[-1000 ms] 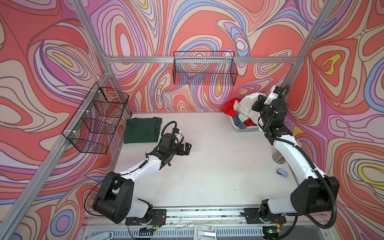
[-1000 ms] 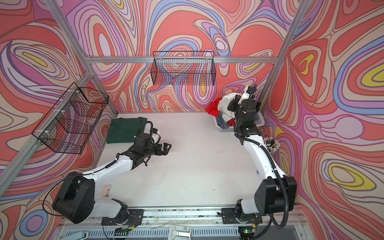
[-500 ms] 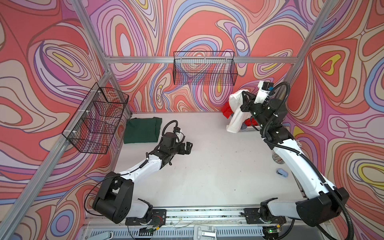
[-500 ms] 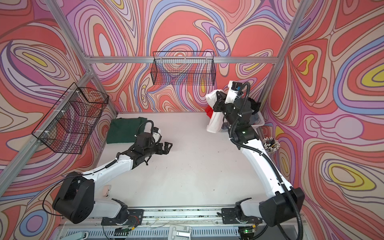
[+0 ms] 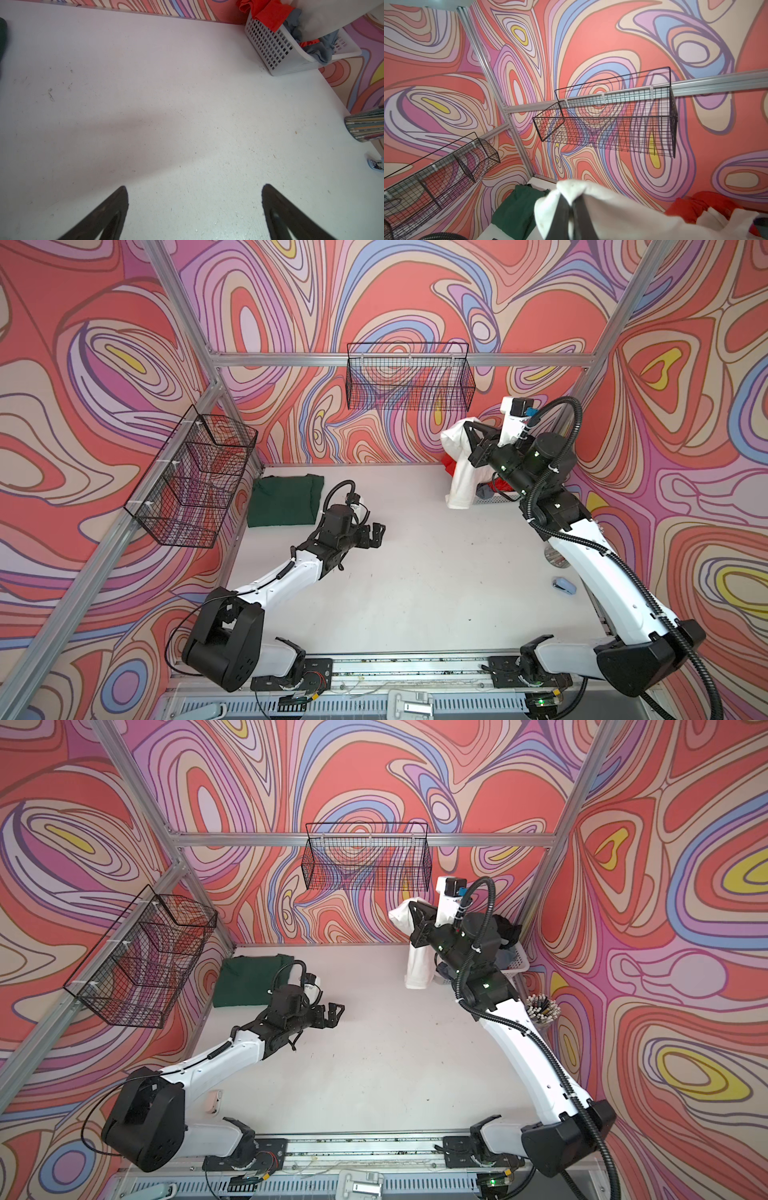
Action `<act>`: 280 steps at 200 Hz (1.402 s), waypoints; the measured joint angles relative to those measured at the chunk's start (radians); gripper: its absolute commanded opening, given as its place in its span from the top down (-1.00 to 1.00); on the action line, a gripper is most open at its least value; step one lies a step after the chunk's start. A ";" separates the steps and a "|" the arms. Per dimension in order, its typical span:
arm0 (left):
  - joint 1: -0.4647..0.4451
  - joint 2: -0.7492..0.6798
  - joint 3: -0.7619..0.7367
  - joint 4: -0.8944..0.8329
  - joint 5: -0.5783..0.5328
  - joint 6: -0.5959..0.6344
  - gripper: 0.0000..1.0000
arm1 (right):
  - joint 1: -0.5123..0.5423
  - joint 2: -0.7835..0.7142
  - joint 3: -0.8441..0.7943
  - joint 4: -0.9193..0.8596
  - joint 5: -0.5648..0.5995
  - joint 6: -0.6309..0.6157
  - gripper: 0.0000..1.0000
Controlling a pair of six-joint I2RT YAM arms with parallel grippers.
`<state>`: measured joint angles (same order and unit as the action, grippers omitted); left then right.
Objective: Fold and stack the t-shirts
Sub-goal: 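Lift the white t-shirt out of the basket with the right gripper, then grasp the hanging white t-shirt with the left gripper near the right gripper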
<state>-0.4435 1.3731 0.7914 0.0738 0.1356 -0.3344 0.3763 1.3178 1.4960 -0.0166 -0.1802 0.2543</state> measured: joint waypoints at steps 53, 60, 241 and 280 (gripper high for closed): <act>-0.037 -0.001 0.043 0.013 0.023 -0.008 -1.00 | 0.003 -0.002 0.009 0.002 -0.039 0.022 1.00; -0.054 -0.001 0.056 0.028 0.030 -0.007 -1.00 | 0.003 -0.002 0.005 0.003 -0.043 0.028 1.00; -0.251 0.459 0.445 0.654 0.216 -0.074 -0.64 | 0.005 -0.007 -0.076 0.003 -0.095 0.148 1.00; -0.251 0.542 0.533 0.689 0.219 -0.116 1.00 | 0.005 -0.033 -0.112 0.014 -0.097 0.169 1.00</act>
<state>-0.6949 1.9148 1.3243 0.7631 0.3550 -0.4500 0.3813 1.2850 1.3842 -0.0025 -0.2771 0.4232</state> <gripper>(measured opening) 0.346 0.048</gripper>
